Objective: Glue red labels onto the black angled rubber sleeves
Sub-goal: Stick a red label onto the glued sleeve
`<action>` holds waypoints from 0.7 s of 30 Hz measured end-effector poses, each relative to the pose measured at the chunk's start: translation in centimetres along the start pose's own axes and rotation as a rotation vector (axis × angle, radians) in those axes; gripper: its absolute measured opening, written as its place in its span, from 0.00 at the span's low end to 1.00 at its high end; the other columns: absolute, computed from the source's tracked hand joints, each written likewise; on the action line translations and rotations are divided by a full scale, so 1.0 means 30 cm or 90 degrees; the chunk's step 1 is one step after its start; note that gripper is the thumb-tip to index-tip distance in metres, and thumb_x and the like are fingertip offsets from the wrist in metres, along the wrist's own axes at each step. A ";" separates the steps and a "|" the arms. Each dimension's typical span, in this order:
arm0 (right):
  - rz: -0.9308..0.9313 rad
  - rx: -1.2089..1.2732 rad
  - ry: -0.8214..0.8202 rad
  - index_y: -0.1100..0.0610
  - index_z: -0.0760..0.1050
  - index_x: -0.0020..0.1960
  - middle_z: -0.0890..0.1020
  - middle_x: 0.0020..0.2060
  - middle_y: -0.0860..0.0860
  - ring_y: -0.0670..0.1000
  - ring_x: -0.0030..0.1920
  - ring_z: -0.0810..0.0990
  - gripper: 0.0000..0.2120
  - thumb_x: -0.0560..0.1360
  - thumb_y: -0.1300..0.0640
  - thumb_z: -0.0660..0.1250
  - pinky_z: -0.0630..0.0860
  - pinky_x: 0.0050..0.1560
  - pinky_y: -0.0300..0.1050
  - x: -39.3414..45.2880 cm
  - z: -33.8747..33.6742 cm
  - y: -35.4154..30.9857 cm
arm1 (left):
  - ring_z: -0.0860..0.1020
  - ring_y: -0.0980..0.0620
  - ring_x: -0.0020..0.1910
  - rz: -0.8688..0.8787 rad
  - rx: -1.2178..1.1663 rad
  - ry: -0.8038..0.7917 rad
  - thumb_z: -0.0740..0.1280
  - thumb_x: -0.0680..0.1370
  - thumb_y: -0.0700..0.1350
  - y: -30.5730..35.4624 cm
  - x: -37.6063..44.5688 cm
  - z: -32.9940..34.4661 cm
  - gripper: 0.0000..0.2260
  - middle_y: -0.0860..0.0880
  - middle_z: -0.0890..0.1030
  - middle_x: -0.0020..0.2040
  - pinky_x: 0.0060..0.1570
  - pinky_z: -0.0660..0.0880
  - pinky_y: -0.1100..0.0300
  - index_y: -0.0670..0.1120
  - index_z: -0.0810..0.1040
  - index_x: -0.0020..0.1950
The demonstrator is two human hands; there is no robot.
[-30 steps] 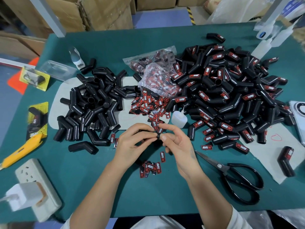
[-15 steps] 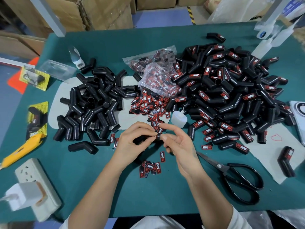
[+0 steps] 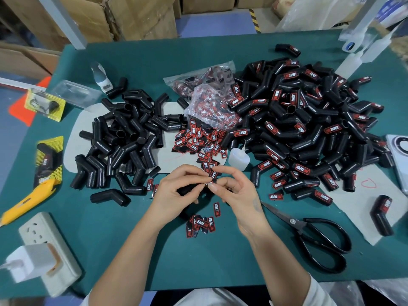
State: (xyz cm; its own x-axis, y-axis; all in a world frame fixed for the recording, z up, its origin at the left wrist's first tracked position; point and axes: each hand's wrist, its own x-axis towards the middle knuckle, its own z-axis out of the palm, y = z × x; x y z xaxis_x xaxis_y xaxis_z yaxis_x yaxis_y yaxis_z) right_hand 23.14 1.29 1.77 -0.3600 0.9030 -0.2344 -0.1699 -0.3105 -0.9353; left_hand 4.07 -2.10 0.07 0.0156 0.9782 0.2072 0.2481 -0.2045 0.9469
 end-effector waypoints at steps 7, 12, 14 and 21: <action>-0.010 -0.016 -0.003 0.45 0.83 0.59 0.84 0.38 0.47 0.41 0.41 0.80 0.15 0.76 0.60 0.76 0.74 0.44 0.30 -0.002 -0.008 -0.008 | 0.82 0.44 0.52 -0.014 -0.037 -0.039 0.67 0.82 0.38 -0.005 -0.006 -0.017 0.14 0.49 0.81 0.61 0.43 0.83 0.57 0.48 0.85 0.66; -0.032 -0.024 0.007 0.43 0.81 0.63 0.84 0.42 0.46 0.42 0.44 0.81 0.18 0.77 0.60 0.75 0.74 0.48 0.32 -0.007 0.005 0.001 | 0.81 0.47 0.65 -0.052 0.004 0.034 0.68 0.81 0.43 0.000 -0.021 0.015 0.26 0.54 0.83 0.64 0.65 0.78 0.50 0.59 0.71 0.77; -0.038 -0.023 0.012 0.43 0.79 0.66 0.86 0.47 0.49 0.45 0.48 0.82 0.21 0.76 0.58 0.74 0.76 0.53 0.36 -0.008 0.021 0.010 | 0.80 0.51 0.67 -0.027 0.061 0.050 0.68 0.81 0.43 0.007 -0.023 0.034 0.28 0.58 0.83 0.65 0.69 0.74 0.56 0.62 0.68 0.78; -0.034 -0.001 0.018 0.42 0.77 0.70 0.84 0.48 0.51 0.47 0.48 0.80 0.24 0.76 0.55 0.74 0.77 0.54 0.41 -0.004 0.026 0.028 | 0.79 0.54 0.69 0.005 0.091 0.063 0.68 0.80 0.41 0.014 -0.029 0.062 0.31 0.60 0.82 0.66 0.70 0.71 0.63 0.63 0.66 0.79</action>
State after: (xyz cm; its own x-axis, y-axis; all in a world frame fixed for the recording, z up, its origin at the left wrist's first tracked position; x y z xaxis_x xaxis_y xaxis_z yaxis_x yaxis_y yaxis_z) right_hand 22.31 0.70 1.21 -0.3237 0.9266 -0.1916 -0.1866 -0.2611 -0.9471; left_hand 5.96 -2.97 -0.18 -0.0754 0.9669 0.2438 0.3841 -0.1975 0.9019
